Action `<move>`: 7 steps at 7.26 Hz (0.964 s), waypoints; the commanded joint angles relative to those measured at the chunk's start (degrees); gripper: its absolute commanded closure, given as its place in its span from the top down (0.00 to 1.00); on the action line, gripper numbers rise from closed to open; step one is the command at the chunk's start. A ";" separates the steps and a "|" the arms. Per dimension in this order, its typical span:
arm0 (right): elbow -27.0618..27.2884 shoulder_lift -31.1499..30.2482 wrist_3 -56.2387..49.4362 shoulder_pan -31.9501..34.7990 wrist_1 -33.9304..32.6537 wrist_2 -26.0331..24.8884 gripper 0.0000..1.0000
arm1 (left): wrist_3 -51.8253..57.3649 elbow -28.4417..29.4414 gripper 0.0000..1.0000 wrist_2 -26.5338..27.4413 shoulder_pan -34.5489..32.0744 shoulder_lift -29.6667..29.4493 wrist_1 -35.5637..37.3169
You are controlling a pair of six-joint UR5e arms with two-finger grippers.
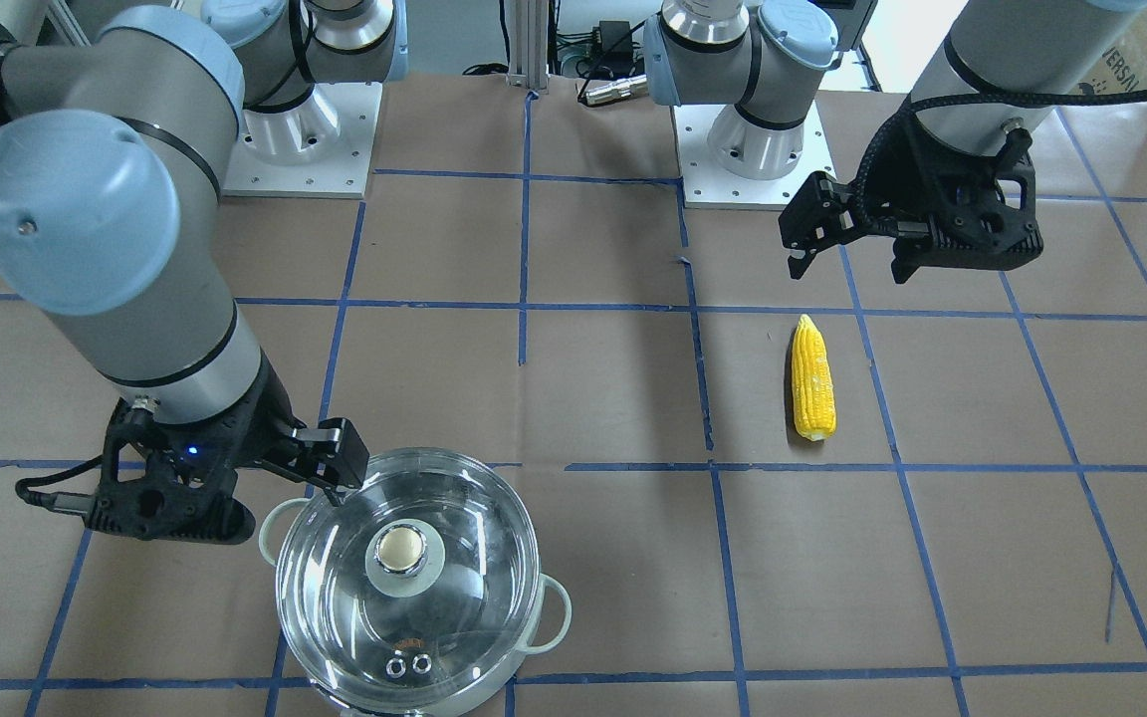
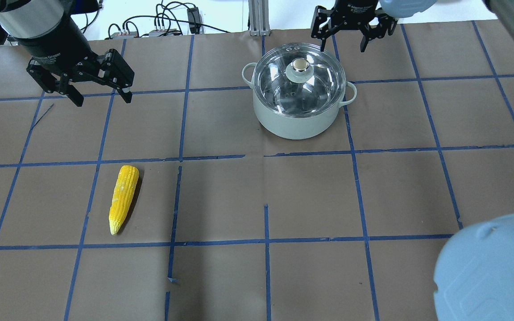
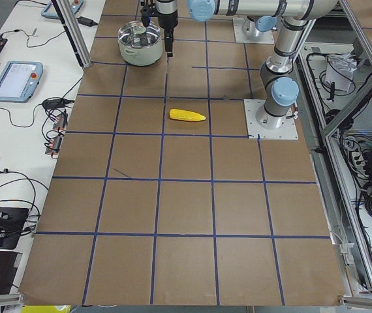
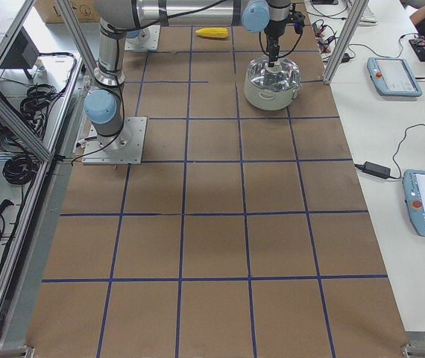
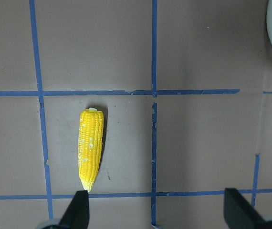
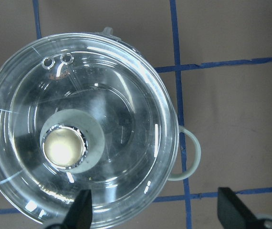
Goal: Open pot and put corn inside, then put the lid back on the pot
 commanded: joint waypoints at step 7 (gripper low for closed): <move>-0.71 6.18 9.58 5.10 -7.47 -1.97 0.92 | -0.48 1.01 1.00 0.77 0.31 -0.63 1.43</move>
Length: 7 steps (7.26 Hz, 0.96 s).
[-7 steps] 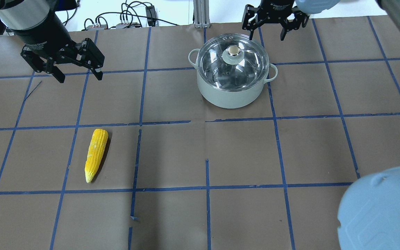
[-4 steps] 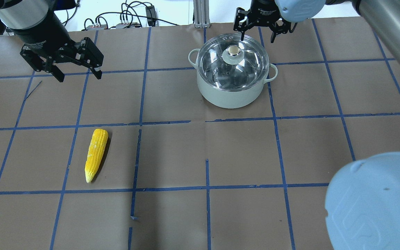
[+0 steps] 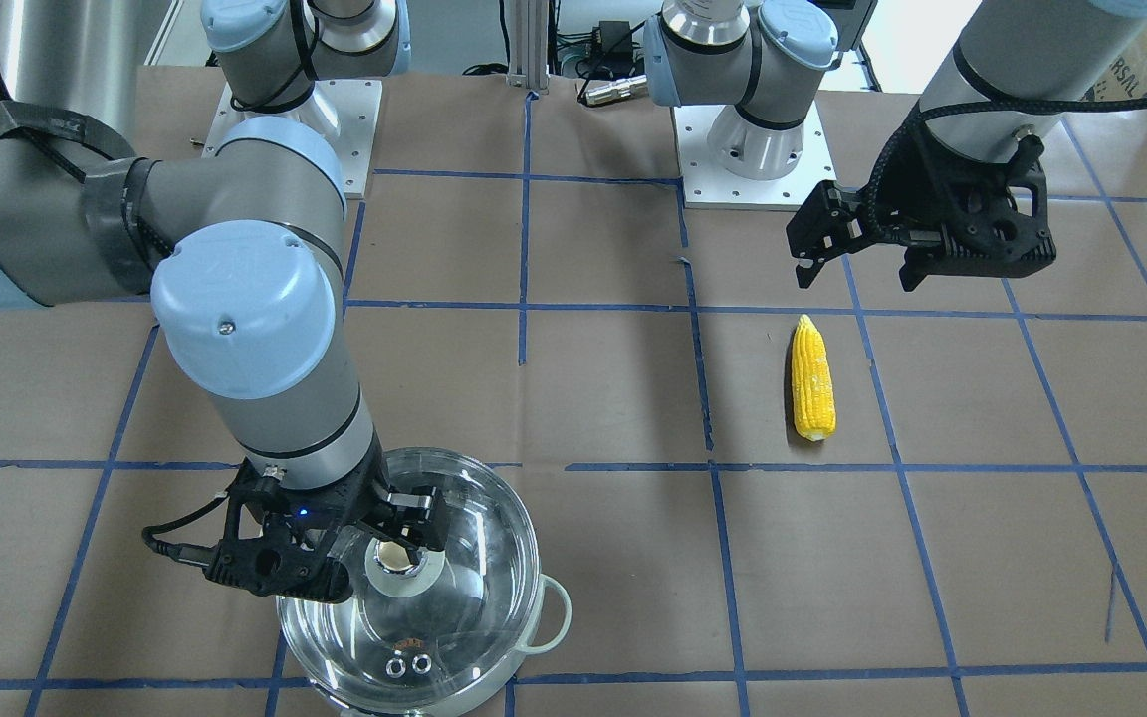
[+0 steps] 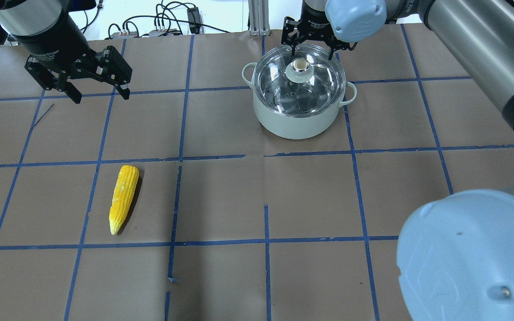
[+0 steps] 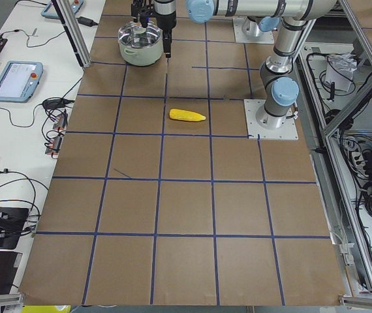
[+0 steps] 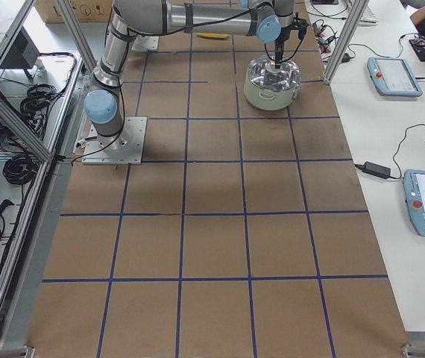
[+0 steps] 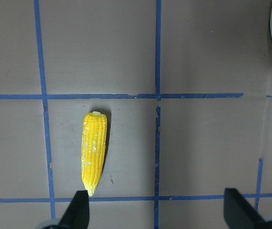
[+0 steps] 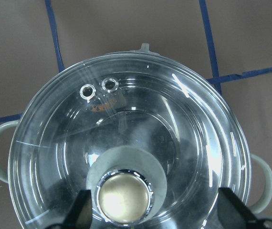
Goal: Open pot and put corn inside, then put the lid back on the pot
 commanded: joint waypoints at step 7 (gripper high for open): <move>0.20 2.38 -3.05 2.21 -1.06 -0.96 0.82 | 0.70 -0.70 0.98 -0.07 0.00 0.09 0.44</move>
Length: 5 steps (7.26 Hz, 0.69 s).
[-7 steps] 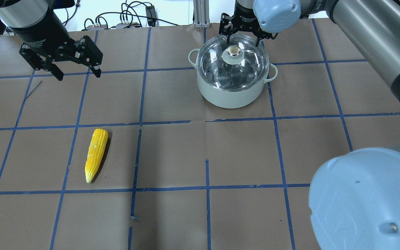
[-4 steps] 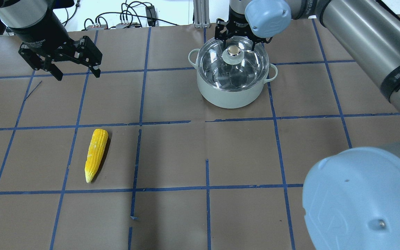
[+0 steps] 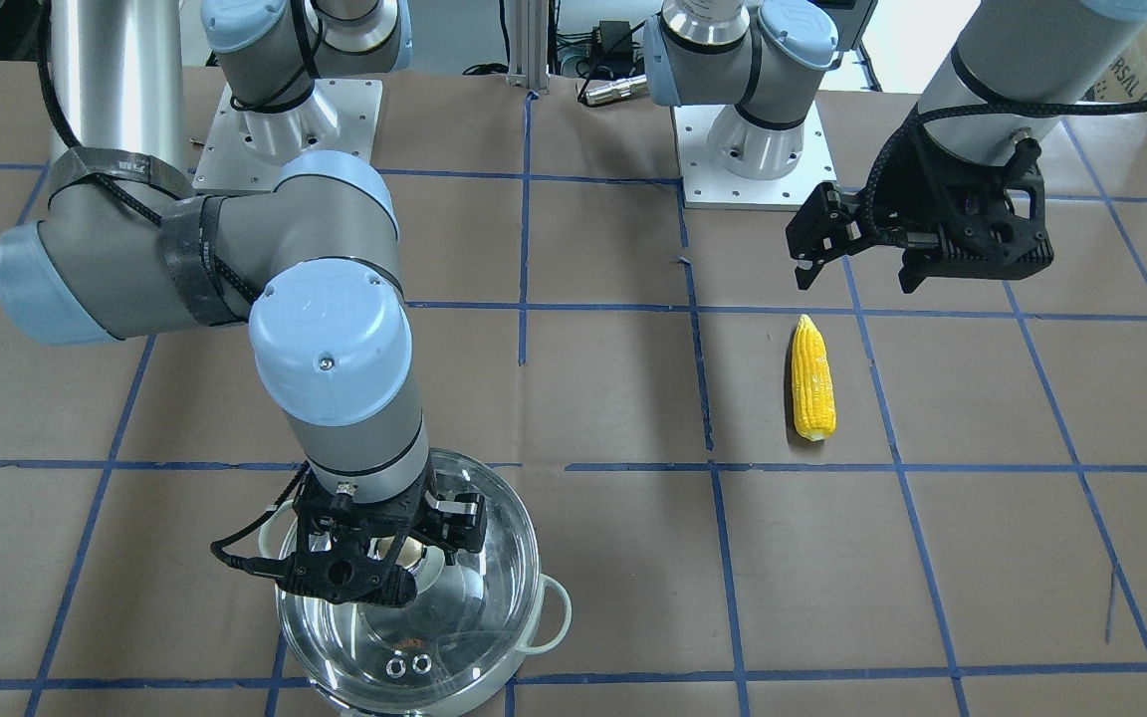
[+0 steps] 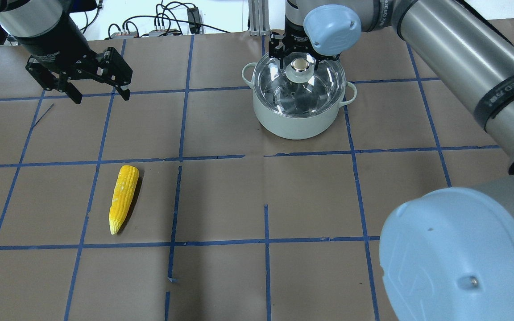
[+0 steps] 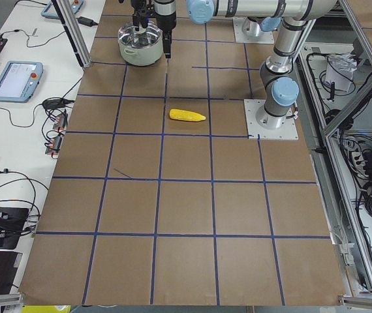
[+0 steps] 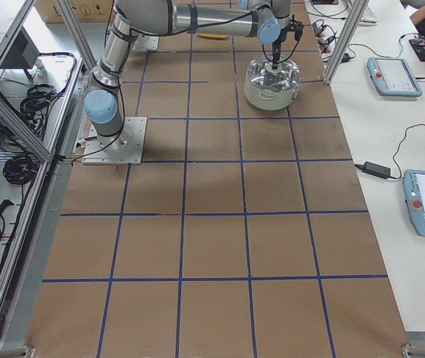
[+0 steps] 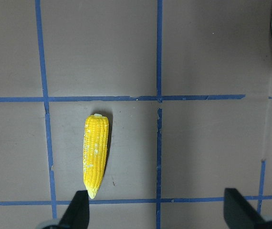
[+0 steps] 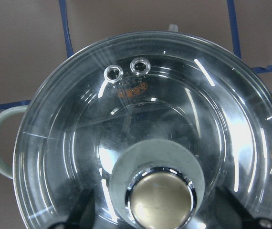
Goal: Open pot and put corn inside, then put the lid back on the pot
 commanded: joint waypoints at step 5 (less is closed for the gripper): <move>-0.09 0.20 -3.32 -0.11 0.03 -0.03 0.49 | 0.21 0.60 0.96 -0.11 0.00 -0.18 0.27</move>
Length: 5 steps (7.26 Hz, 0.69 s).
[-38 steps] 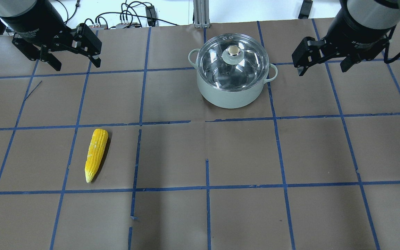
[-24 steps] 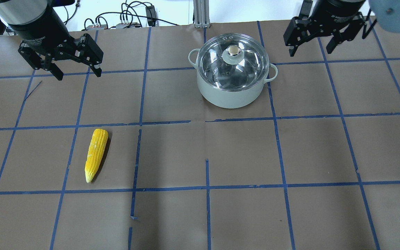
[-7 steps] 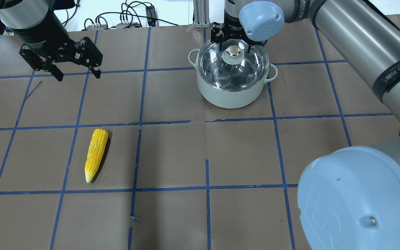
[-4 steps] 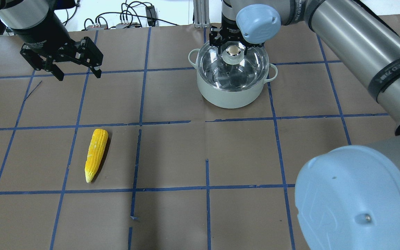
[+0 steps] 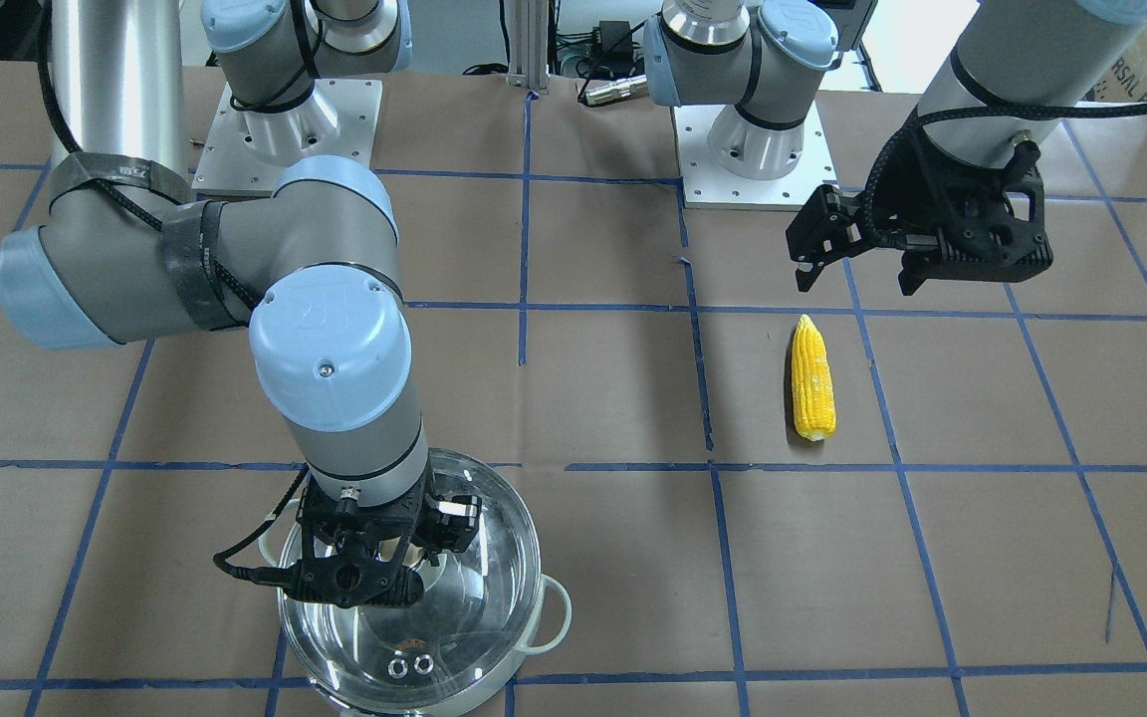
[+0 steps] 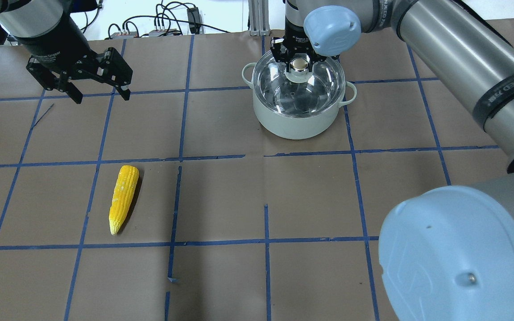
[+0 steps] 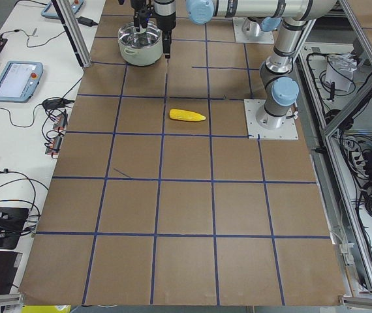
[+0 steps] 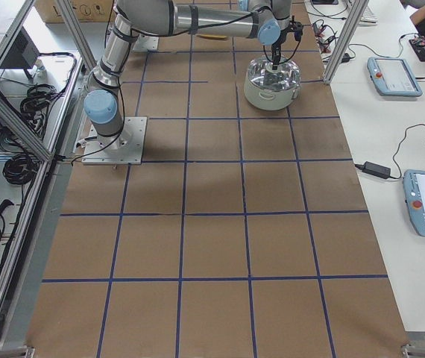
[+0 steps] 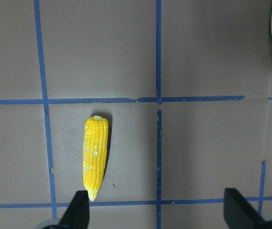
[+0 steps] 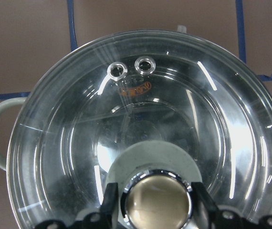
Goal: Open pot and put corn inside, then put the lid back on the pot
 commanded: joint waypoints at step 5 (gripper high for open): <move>-0.40 -0.35 -0.03 -0.11 0.12 0.00 0.14 | 8.77 -2.43 0.96 0.30 2.71 -2.52 0.00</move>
